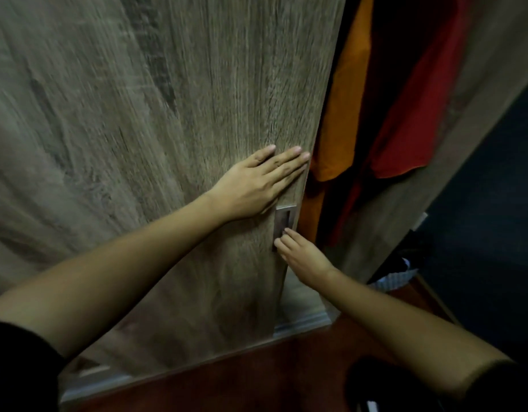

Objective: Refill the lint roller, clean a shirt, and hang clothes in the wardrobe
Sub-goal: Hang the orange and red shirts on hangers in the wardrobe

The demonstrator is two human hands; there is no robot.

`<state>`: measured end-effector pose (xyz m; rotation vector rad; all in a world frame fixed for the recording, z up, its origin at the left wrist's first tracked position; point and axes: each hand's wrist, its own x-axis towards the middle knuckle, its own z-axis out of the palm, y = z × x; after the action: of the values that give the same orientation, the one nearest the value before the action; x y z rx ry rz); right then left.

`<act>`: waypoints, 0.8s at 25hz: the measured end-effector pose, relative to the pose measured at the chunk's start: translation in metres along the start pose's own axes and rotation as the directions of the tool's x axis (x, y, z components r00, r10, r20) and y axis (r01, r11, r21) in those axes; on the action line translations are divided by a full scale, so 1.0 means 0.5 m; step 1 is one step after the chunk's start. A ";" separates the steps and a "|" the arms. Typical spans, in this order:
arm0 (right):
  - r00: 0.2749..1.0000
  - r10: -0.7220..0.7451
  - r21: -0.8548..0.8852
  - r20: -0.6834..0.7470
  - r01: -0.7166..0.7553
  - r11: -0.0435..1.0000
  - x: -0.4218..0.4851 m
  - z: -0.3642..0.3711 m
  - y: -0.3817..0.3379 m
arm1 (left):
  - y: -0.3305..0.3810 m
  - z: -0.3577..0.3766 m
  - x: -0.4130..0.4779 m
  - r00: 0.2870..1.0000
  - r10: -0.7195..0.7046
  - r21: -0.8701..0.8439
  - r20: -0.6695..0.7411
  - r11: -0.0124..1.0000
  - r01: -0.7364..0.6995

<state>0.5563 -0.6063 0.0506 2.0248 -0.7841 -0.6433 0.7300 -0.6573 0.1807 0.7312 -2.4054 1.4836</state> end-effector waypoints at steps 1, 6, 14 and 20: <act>0.999 0.015 -0.006 0.037 -0.015 1.000 -0.024 0.027 0.012 | 0.015 0.008 0.039 1.000 0.013 -0.014 -0.022 1.000 -0.013; 0.980 0.062 0.003 0.188 -0.063 0.998 -0.110 0.148 0.076 | 0.084 0.038 0.204 0.997 0.039 -0.036 -0.065 0.998 -0.041; 0.947 0.057 -0.020 0.317 -0.054 0.998 -0.214 0.290 0.146 | 0.179 0.076 0.392 0.996 0.027 -0.058 -0.089 0.998 -0.033; 0.952 0.040 0.021 0.302 -0.049 0.999 -0.263 0.369 0.190 | 0.220 0.088 0.471 0.998 0.017 -0.035 -0.061 0.999 -0.019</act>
<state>0.3145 -0.6500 0.0571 1.9517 -1.0188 -0.9348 0.4753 -0.7255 0.1771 0.6489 -2.3935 1.4445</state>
